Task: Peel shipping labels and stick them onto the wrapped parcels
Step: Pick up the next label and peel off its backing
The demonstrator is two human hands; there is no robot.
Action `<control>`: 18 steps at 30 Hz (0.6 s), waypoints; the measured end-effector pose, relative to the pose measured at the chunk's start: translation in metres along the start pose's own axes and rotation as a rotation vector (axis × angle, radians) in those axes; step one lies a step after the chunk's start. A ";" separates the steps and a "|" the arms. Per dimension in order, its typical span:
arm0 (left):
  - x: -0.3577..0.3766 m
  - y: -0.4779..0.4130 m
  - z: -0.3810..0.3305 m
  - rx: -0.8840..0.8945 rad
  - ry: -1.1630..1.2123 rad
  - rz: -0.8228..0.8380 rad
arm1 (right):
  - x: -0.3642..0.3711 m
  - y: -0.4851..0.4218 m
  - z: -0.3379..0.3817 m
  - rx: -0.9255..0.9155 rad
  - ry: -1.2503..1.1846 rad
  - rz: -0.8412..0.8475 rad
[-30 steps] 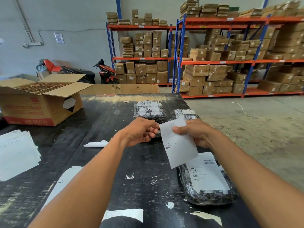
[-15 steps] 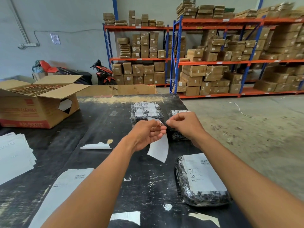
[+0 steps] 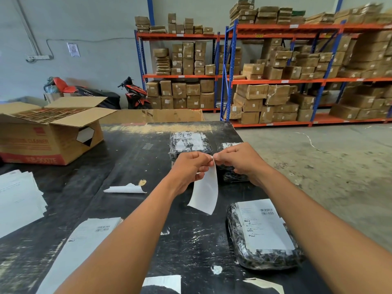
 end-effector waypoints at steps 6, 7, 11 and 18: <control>0.004 0.000 -0.005 0.020 -0.030 -0.007 | -0.003 -0.002 -0.002 0.008 -0.008 -0.023; 0.005 0.000 -0.006 0.025 -0.030 -0.008 | -0.004 -0.001 -0.003 0.012 -0.014 -0.025; 0.008 0.000 -0.009 0.040 -0.033 -0.008 | -0.005 -0.001 -0.006 0.022 -0.052 -0.033; 0.011 0.000 -0.007 0.022 0.001 -0.004 | -0.005 -0.001 -0.014 0.094 -0.092 -0.062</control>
Point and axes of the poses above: each hand's wrist, its own y-axis away from the middle knuckle, its own x-axis out of the palm, z = x × y, the point moved 7 cm from there along -y, towards the middle knuckle, and after that the axes turned 13 degrees about -y, right-handed, at the moved point
